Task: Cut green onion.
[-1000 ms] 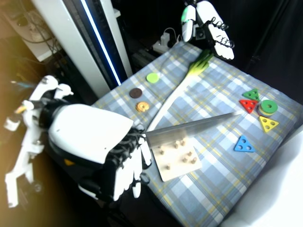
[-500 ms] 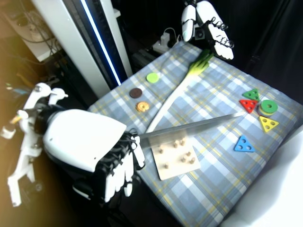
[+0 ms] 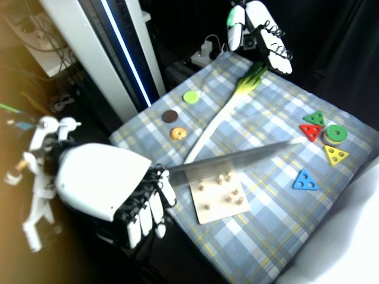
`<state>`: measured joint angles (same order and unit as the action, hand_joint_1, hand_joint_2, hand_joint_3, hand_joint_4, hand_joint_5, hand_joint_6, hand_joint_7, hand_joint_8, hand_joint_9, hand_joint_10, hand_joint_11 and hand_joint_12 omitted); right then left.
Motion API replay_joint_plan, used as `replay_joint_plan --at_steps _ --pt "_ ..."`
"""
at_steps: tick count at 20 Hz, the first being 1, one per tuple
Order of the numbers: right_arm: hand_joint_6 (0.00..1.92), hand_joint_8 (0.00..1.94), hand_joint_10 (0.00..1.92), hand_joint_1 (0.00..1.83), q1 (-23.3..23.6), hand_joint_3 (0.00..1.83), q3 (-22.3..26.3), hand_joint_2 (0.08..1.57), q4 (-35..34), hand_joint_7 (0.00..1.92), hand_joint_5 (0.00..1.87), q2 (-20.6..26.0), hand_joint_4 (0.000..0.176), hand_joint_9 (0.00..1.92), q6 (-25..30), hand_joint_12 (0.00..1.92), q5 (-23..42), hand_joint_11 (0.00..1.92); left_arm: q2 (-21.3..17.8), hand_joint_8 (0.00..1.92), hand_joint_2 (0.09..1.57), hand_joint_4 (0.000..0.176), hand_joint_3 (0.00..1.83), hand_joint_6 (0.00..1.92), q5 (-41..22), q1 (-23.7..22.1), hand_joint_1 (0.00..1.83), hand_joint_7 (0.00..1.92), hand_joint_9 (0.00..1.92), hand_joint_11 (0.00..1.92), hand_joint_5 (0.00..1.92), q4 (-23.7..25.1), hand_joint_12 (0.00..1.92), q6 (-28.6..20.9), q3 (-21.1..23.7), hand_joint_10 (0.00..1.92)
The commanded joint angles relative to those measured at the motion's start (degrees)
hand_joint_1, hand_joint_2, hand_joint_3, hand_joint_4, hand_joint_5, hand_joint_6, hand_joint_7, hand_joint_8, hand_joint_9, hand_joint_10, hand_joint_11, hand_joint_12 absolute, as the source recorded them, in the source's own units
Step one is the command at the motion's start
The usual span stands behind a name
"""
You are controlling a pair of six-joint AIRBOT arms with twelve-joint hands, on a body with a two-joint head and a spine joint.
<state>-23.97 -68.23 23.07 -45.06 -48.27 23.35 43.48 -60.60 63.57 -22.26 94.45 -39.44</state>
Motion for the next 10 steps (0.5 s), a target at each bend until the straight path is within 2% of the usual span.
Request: replay_joint_plan --at_steps 1,3,5,6,7,8,9,10 --pt "1.92 1.94 1.92 0.23 -0.04 0.00 0.41 1.42 -0.32 1.40 1.23 0.18 0.098 1.49 -0.31 1.92 6.06 1.53 0.27 0.00 1.37 0.000 0.00 0.00 -7.11 -0.07 0.00 0.00 0.00 0.00 0.00 1.13 0.00 -0.59 0.03 0.00" --pt "1.92 1.94 1.92 0.27 -0.81 0.00 0.86 1.40 -0.85 1.44 1.26 0.19 0.080 1.53 -0.32 1.92 6.52 1.57 0.26 0.00 1.38 0.000 0.01 0.00 -7.57 0.24 0.00 0.00 0.00 0.00 0.00 1.10 0.00 -0.83 0.07 0.00" --pt "1.92 1.94 1.92 0.32 -1.31 0.00 1.01 1.43 -1.73 1.42 1.21 0.18 0.077 1.53 -0.57 1.92 6.73 1.56 0.23 0.00 1.37 0.000 0.00 0.00 -7.65 0.38 0.00 0.00 0.00 0.00 0.00 1.08 0.00 -0.94 0.08 0.00" --pt "1.92 1.94 1.92 0.33 -1.81 0.00 1.04 1.39 -2.72 1.26 1.08 0.22 0.077 1.41 -0.99 1.92 7.14 1.45 0.20 0.00 1.37 0.000 0.00 0.00 -7.70 0.42 0.00 0.00 0.00 0.00 0.00 1.08 0.00 -0.99 0.08 0.00" --pt "1.76 1.89 1.92 0.38 -3.56 0.00 1.24 1.32 -5.56 0.96 0.83 0.45 0.000 1.06 -2.11 1.92 8.44 1.08 0.19 0.00 1.38 0.000 0.00 0.00 -7.84 0.45 0.00 0.00 0.00 0.00 0.00 1.08 0.00 -1.03 0.08 0.00" --pt "1.55 1.77 1.91 0.46 -5.67 0.00 1.47 1.28 -8.68 0.79 0.71 0.73 0.000 0.80 -3.21 1.92 10.15 0.78 0.19 0.00 1.38 0.000 0.00 0.00 -7.86 0.45 0.00 0.00 0.00 0.00 0.00 1.08 0.00 -1.05 0.08 0.00" --pt "1.39 1.59 1.75 0.51 -9.04 0.00 1.78 1.27 -13.20 0.67 0.59 1.07 0.000 0.65 -4.52 1.91 12.94 0.57 0.14 0.00 1.38 0.000 0.01 0.00 -7.87 0.45 0.00 0.00 0.00 0.00 0.00 1.08 0.00 -1.05 0.08 0.00" --pt "1.11 1.25 1.41 0.59 -11.66 0.00 1.78 1.22 -16.44 0.61 0.43 1.18 0.000 0.58 -4.60 1.62 15.14 0.41 0.00 0.00 1.38 0.000 0.00 0.00 -7.97 0.45 0.00 0.00 0.00 0.00 0.00 0.96 0.00 -1.05 0.07 0.00"
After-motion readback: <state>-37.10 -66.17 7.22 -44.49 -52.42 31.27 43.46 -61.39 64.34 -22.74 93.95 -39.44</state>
